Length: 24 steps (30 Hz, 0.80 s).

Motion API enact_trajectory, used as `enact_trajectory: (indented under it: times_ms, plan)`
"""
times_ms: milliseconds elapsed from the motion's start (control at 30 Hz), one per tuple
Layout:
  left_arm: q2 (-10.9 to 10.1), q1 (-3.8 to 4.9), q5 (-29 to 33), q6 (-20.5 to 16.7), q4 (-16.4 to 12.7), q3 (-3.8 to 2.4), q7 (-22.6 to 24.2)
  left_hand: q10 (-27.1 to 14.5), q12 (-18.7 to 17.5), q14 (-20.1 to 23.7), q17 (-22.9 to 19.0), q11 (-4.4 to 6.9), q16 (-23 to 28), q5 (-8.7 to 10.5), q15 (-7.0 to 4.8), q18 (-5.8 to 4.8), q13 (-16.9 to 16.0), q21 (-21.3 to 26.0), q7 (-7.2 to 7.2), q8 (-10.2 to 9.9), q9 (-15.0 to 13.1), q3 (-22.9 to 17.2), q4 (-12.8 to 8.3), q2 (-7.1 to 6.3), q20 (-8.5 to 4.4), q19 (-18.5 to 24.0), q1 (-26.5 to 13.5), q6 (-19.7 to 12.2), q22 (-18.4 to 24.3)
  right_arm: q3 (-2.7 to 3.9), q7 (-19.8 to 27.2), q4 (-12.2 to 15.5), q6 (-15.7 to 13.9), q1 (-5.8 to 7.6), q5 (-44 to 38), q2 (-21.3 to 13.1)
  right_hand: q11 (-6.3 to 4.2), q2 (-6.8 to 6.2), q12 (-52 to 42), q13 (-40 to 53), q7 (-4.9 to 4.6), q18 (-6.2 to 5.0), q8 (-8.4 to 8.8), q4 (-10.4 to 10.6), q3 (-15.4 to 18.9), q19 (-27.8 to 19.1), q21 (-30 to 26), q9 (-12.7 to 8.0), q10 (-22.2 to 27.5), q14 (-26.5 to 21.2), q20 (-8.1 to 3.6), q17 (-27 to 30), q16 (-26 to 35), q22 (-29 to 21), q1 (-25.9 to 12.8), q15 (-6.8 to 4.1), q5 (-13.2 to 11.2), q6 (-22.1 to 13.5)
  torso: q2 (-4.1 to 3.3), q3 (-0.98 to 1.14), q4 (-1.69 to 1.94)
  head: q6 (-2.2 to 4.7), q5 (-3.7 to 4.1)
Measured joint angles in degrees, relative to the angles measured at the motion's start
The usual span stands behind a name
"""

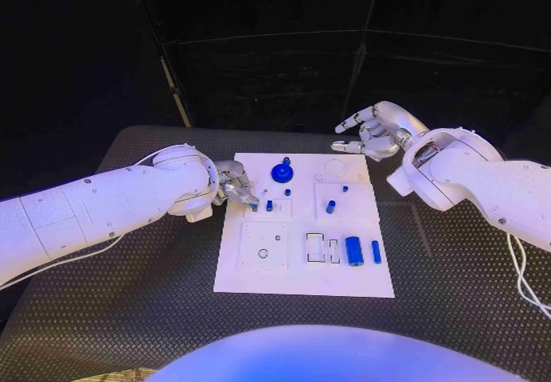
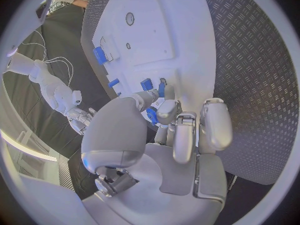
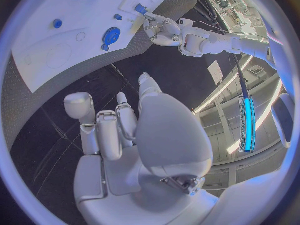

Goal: Assemble the parts on the task board

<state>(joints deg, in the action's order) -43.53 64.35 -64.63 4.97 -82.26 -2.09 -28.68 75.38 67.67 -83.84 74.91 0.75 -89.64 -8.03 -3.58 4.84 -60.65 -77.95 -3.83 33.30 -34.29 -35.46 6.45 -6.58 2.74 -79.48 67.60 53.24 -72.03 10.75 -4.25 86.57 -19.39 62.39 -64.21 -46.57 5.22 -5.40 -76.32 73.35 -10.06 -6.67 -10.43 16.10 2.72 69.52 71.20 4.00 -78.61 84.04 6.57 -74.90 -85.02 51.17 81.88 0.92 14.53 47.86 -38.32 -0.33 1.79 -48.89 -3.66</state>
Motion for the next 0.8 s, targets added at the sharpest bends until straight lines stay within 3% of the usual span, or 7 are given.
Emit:
enact_trajectory:
  times_ms: [100, 300, 800]
  plan:
    - [0.0, 0.0, -0.2, 0.1, -0.1, 0.0, 0.0, 0.2, 0.0, 0.0, 0.0, 0.18, 0.0, -0.57, 0.0, 0.01, -0.1, 0.0, 0.0, 0.2, -0.1, -0.1, -0.1, 0.07, 0.0, 0.0, -0.6, 0.0, 0.0, 0.0, 0.0, 0.0, 0.0, 0.0, 0.0, 0.0, 0.0, 0.0, 0.0, 0.0, 0.0, 0.0, 0.0, 0.0, 0.0, 0.0, 0.0, 0.0, 0.0, 0.0, 0.0, 0.0, 0.0, 0.0, 0.0, 0.0, 0.0, 0.0, 0.0, 0.0, 0.01, -0.02, -0.03]
    - [-0.1, -0.05, -0.4, 0.2, -0.3, 0.01, -0.1, 0.4, 0.5, -0.2, 0.0, -0.02, 0.0, -3.5, -0.2, 0.0, -0.6, 0.0, 0.13, 1.1, -0.7, -0.7, -0.4, -0.14, -0.19, -0.2, -1.8, 0.1, -0.2, 0.0, 0.0, 0.0, 0.0, 0.0, 0.0, 0.0, 0.0, 0.0, 0.0, 0.0, 0.0, 0.0, 0.0, 0.0, 0.0, 0.0, 0.0, 0.0, 0.0, 0.0, 0.0, 0.0, 0.0, 0.0, 0.0, 0.0, 0.0, 0.0, 0.01, 0.0, 0.02, -0.05, -0.05]
    - [-0.2, -0.13, 0.2, 0.5, -0.4, 0.04, -0.4, 1.0, 1.4, -0.2, 0.0, 0.18, 0.0, -4.64, -0.2, 0.0, -1.4, 0.0, 0.22, 1.8, -1.1, -1.6, -1.3, -0.25, -0.19, -0.2, -3.2, 0.2, -0.6, 0.0, 0.0, -0.2, 0.1, -0.01, 0.0, 0.1, 0.0, 0.0, 0.0, 0.0, 0.0, 0.0, 0.0, 0.0, 0.0, 0.0, 0.0, 0.0, 0.0, 0.0, 0.0, 0.0, 0.0, 0.0, 0.0, 0.0, 0.0, 0.0, 0.01, 0.01, 0.03, -0.31, 0.08]
